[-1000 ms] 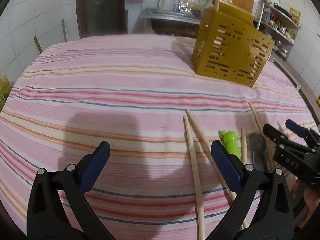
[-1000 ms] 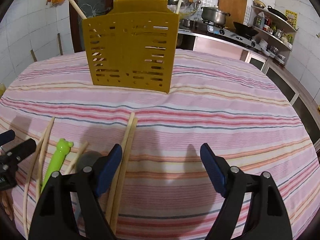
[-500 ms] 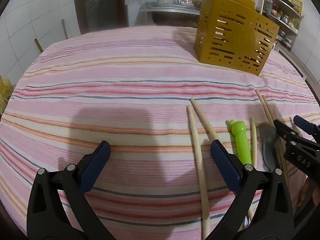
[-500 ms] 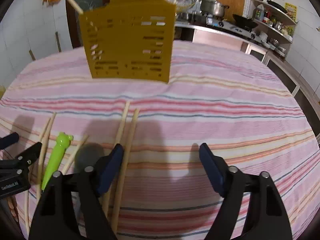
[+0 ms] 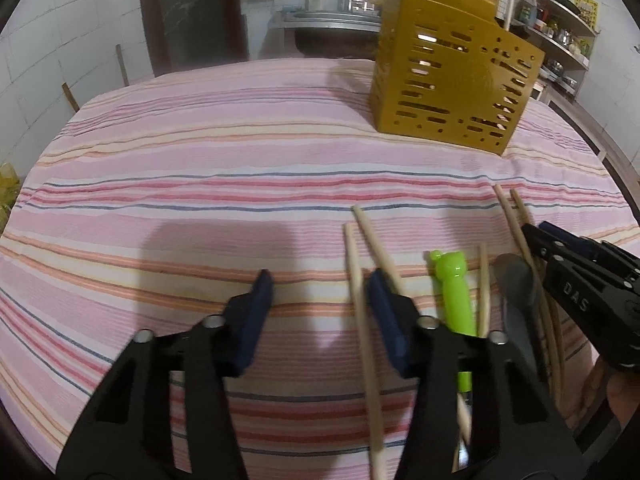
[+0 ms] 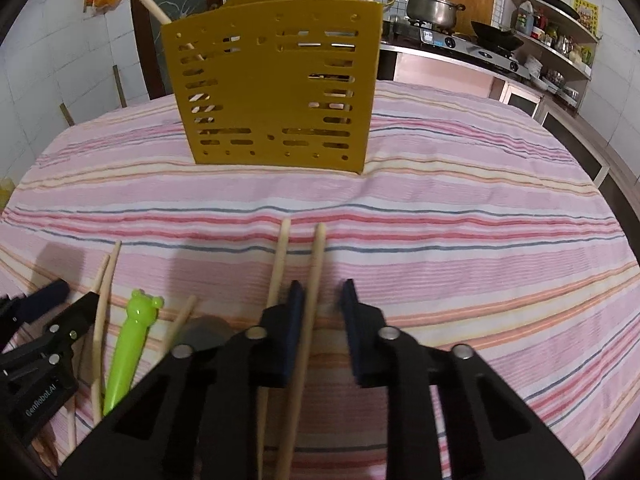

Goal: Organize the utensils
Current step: 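Close the left tool on a chopstick while the right tool grasps another chopstick, then lift both held chopsticks and carry them over the yellow caddy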

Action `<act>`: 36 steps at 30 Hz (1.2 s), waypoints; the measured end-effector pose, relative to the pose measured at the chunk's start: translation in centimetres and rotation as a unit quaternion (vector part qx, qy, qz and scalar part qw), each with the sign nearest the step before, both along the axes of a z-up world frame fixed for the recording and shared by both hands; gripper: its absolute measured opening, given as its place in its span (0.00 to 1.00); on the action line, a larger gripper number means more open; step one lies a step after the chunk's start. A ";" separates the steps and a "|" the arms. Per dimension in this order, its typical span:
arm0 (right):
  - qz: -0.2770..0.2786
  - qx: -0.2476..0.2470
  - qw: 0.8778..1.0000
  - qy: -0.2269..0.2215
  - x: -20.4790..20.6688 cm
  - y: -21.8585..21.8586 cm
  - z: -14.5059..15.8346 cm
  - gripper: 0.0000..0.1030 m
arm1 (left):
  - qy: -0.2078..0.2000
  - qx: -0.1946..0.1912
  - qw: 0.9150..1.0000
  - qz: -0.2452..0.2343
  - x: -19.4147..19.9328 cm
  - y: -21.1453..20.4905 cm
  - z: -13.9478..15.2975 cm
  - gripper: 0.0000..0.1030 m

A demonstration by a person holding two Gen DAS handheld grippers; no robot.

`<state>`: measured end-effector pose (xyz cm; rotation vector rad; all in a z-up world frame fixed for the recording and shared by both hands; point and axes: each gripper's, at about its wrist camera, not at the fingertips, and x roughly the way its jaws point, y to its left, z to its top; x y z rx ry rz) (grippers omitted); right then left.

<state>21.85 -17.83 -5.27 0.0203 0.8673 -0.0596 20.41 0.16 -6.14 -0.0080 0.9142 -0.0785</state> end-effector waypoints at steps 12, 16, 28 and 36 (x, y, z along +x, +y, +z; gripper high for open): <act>-0.009 0.027 1.000 -0.006 0.1 -1.0 0.5 0.07 | 0.004 -0.001 1.000 -0.006 1.1 -0.7 0.0 0.07; -0.009 0.038 0.999 -0.018 -0.1 -1.5 0.9 0.07 | -0.019 -0.002 1.000 0.002 0.8 -0.5 0.8 0.06; -0.013 0.062 0.995 -0.078 -1.9 -2.4 3.1 0.06 | -0.099 -0.004 0.995 0.000 -1.2 -0.5 3.7 0.06; -0.010 0.062 0.989 -0.137 -4.8 -2.7 5.5 0.06 | -0.155 -0.008 0.988 0.004 -3.9 0.1 6.3 0.06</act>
